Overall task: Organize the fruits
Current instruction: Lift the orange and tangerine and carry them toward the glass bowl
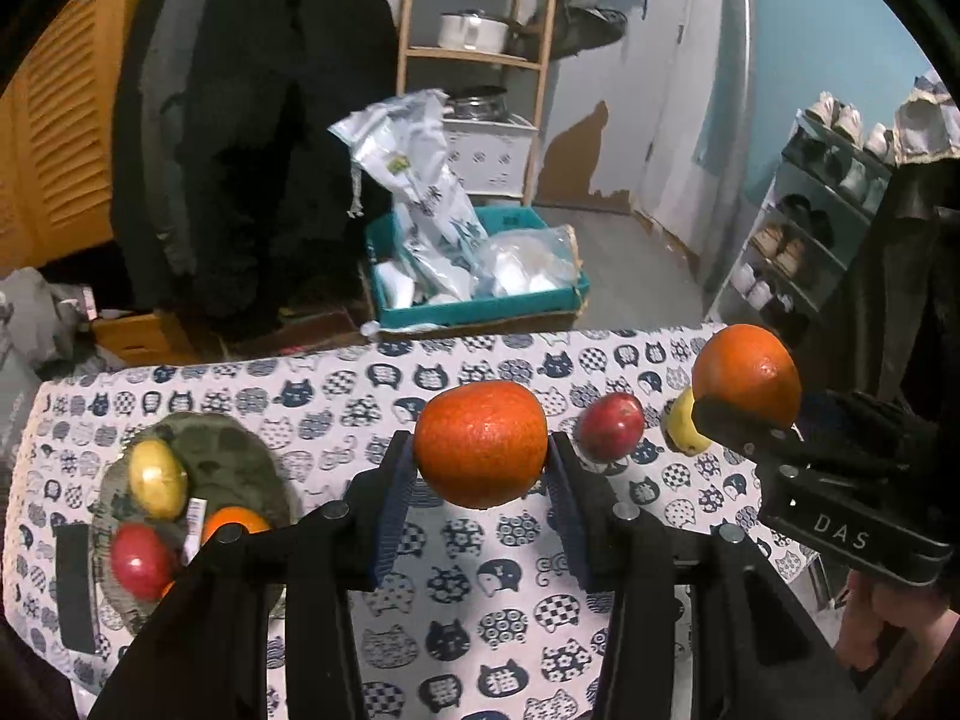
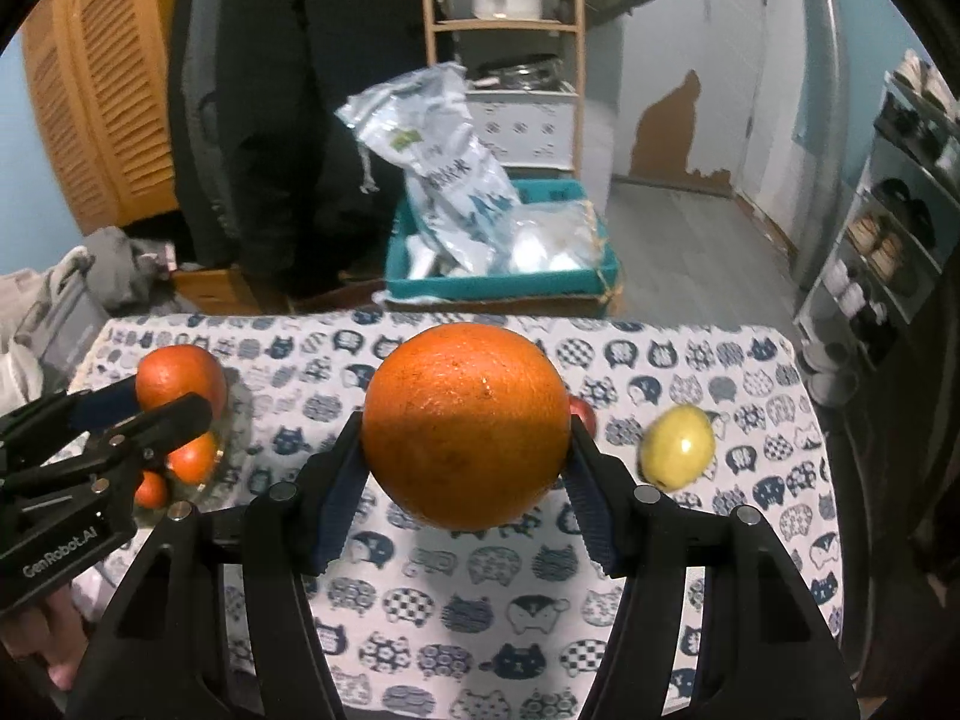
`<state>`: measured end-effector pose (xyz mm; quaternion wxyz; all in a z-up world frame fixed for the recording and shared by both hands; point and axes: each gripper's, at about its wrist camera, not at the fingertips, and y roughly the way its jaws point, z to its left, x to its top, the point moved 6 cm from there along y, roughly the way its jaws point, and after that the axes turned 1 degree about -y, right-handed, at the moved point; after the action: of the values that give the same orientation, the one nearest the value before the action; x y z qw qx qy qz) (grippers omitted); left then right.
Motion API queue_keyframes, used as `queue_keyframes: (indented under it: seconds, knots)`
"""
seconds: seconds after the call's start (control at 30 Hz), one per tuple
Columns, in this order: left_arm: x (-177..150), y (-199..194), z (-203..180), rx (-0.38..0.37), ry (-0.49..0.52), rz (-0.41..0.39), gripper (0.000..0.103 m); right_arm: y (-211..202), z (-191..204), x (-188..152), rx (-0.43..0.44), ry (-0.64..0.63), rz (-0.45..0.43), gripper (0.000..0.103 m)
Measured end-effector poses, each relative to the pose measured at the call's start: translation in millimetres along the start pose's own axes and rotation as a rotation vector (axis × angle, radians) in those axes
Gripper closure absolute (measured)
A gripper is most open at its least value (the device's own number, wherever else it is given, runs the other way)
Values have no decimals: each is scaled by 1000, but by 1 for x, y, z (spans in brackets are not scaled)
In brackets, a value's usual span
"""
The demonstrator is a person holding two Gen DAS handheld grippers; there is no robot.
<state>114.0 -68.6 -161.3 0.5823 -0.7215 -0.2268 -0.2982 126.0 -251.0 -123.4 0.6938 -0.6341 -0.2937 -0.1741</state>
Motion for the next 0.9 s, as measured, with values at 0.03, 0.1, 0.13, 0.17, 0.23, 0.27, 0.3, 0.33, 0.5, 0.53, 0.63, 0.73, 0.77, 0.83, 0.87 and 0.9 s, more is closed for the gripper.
queue_keyframes:
  seconds: [0.03, 0.1, 0.13, 0.17, 0.23, 0.27, 0.3, 0.33, 0.5, 0.53, 0.63, 0.73, 0.77, 0.83, 0.87, 0.9]
  knots:
    - [1, -3, 4, 2, -7, -3, 58, -1, 5, 3, 7, -6, -4, 41]
    - [2, -10, 13, 10, -19, -13, 58, -2, 14, 6, 18, -15, -9, 41]
    - [3, -14, 18, 17, -24, -18, 58, -2, 19, 8, 24, -20, -11, 41]
    - [3, -16, 20, 23, -26, -22, 58, -2, 24, 10, 30, -26, -13, 41]
    - [4, -22, 29, 34, -34, -32, 58, -2, 34, 14, 41, -36, -15, 41]
    - [5, -25, 34, 40, -36, -36, 58, -1, 39, 16, 46, -42, -16, 41]
    - [5, -27, 39, 49, -40, -40, 58, -1, 45, 19, 52, -47, -17, 41]
    - [5, -29, 43, 56, -44, -43, 58, 0, 48, 21, 57, -51, -17, 41]
    - [4, -37, 71, 96, -72, -52, 58, 5, 74, 30, 84, -73, -17, 41]
    - [4, -38, 77, 102, -80, -53, 58, 7, 81, 32, 91, -79, -17, 41]
    - [1, -40, 92, 120, -104, -51, 58, 11, 99, 37, 113, -93, -18, 41]
    - [-2, -42, 109, 134, -122, -48, 58, 16, 118, 41, 132, -115, -16, 41]
    - [-4, -42, 114, 141, -127, -46, 58, 18, 124, 42, 138, -121, -15, 41]
    - [-6, -44, 126, 156, -137, -46, 58, 22, 139, 44, 152, -136, -12, 41]
    - [-7, -45, 130, 162, -144, -45, 58, 24, 145, 45, 158, -143, -10, 41]
    - [-8, -46, 136, 166, -154, -45, 58, 25, 149, 46, 163, -147, -9, 41]
